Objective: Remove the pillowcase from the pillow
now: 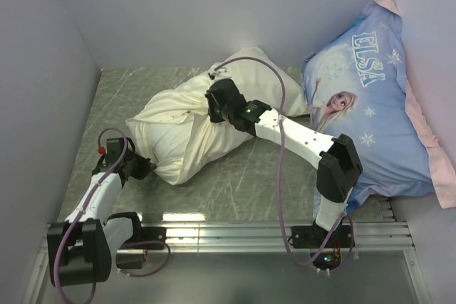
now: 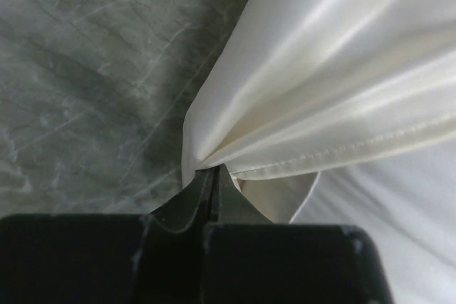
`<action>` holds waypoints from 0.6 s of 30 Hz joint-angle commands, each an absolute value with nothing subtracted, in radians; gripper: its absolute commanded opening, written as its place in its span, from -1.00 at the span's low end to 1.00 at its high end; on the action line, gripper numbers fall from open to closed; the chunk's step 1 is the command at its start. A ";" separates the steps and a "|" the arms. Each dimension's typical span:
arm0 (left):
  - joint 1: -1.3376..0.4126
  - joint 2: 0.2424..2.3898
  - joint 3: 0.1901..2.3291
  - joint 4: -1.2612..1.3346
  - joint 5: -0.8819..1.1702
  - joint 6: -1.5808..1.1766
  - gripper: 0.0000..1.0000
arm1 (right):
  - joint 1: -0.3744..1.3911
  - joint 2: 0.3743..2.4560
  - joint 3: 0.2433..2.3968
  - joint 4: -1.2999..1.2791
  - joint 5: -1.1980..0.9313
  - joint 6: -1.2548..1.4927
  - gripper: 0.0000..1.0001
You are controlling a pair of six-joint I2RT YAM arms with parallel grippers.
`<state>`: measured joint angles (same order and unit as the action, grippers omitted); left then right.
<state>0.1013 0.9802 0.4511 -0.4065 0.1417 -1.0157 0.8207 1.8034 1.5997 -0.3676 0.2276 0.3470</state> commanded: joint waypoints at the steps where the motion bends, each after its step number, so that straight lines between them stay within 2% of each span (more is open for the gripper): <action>1: 0.112 1.041 0.405 -0.342 0.136 -1.009 -0.99 | 0.802 1.701 1.508 -0.304 0.223 0.362 -0.53; 3: 0.106 1.052 0.387 -0.293 0.156 -1.011 -0.99 | 0.839 1.663 1.451 -0.281 0.209 0.386 -0.17; 4: 0.098 1.061 0.384 -0.278 0.156 -1.009 -0.99 | 0.856 1.616 1.395 -0.253 0.201 0.394 0.11; 7: 0.081 1.074 0.370 -0.244 0.167 -1.012 -0.99 | 0.966 1.519 1.303 -0.210 0.253 0.408 0.35; 13: 0.041 1.016 0.328 -0.196 0.216 -1.020 -0.99 | 1.147 1.404 1.094 -0.100 0.310 0.518 0.41; 18: 0.006 0.994 0.318 -0.186 0.219 -1.034 -0.99 | 1.331 1.425 1.026 -0.052 0.425 0.629 0.43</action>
